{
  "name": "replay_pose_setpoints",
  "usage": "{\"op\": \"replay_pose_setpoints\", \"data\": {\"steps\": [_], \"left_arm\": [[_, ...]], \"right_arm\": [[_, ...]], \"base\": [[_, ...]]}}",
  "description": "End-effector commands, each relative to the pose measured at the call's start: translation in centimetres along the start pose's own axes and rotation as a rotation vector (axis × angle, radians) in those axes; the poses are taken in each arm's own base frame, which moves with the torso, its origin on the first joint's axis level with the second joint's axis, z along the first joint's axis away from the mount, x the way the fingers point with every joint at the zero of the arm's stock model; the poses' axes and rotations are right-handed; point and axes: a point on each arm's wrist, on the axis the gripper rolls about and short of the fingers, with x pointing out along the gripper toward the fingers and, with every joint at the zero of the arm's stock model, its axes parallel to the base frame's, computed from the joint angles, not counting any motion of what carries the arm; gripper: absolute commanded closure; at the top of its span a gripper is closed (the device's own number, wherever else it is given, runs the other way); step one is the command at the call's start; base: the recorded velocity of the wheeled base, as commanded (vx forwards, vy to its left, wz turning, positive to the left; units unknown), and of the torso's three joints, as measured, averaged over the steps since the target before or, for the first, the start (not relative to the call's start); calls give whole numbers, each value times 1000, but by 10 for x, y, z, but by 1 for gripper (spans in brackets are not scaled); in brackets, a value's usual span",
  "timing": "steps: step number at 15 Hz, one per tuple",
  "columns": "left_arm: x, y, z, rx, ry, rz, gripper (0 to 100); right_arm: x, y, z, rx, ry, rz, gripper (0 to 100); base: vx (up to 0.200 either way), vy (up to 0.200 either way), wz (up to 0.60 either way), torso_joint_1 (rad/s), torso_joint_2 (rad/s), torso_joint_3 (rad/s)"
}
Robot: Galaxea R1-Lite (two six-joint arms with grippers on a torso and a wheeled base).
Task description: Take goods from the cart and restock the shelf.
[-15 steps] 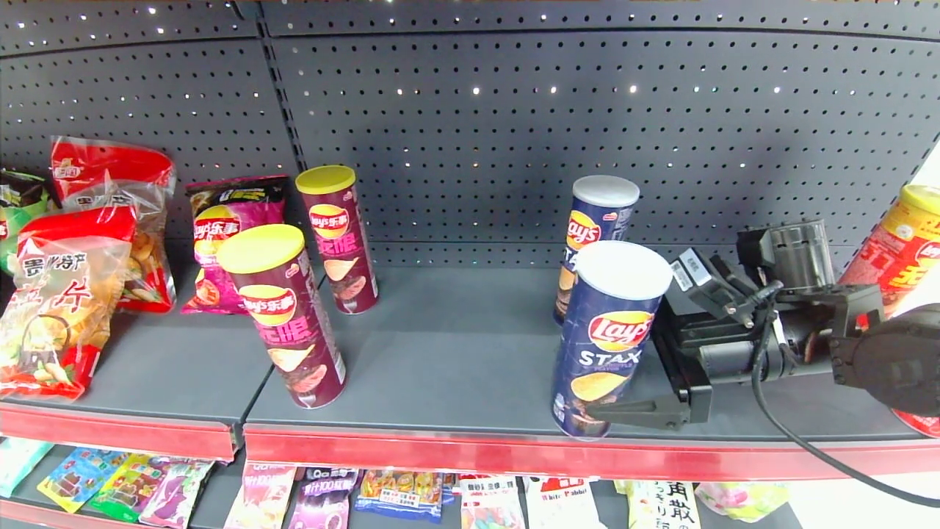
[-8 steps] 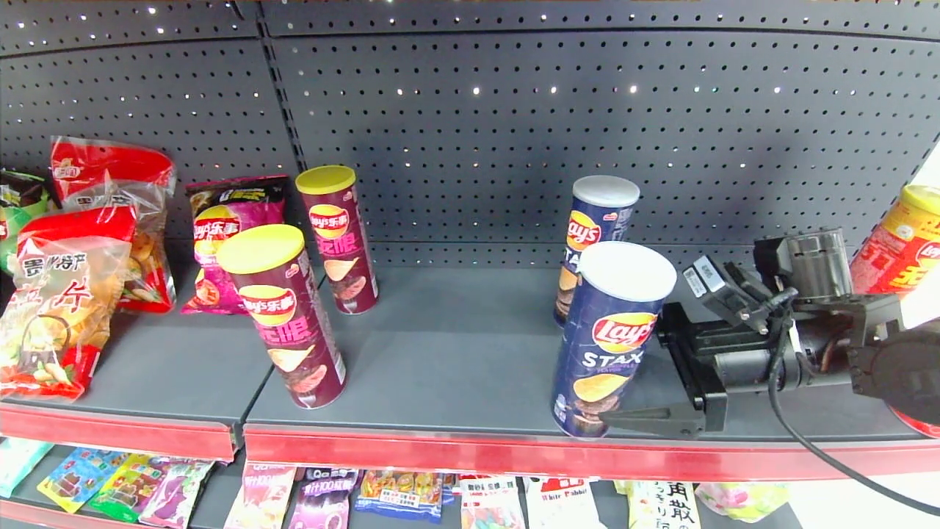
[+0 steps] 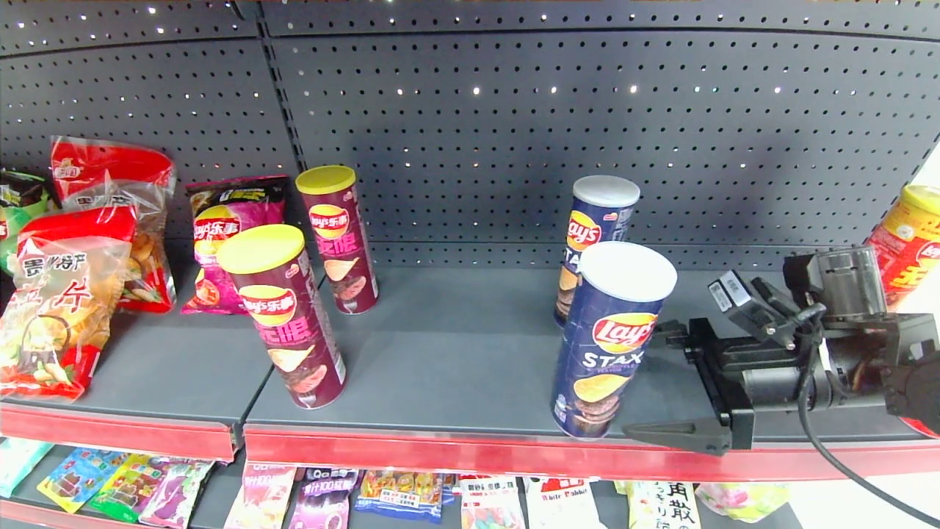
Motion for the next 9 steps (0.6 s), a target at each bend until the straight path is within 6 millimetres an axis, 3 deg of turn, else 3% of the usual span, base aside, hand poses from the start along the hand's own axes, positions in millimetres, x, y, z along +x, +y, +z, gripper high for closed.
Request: {"op": "replay_pose_setpoints", "data": {"steps": [1, 9], "left_arm": [[0, 0, 0, -1, 1, 1, 0], [0, 0, 0, -1, 1, 1, 0]], "right_arm": [[-4, 5, -1, 3, 0, -4, 0], [-22, 4, -10, 99, 95, -200, 0]], "base": [[0, 0, 0, 0, 0, 0], [0, 0, 0, 0, 0, 0]]}}
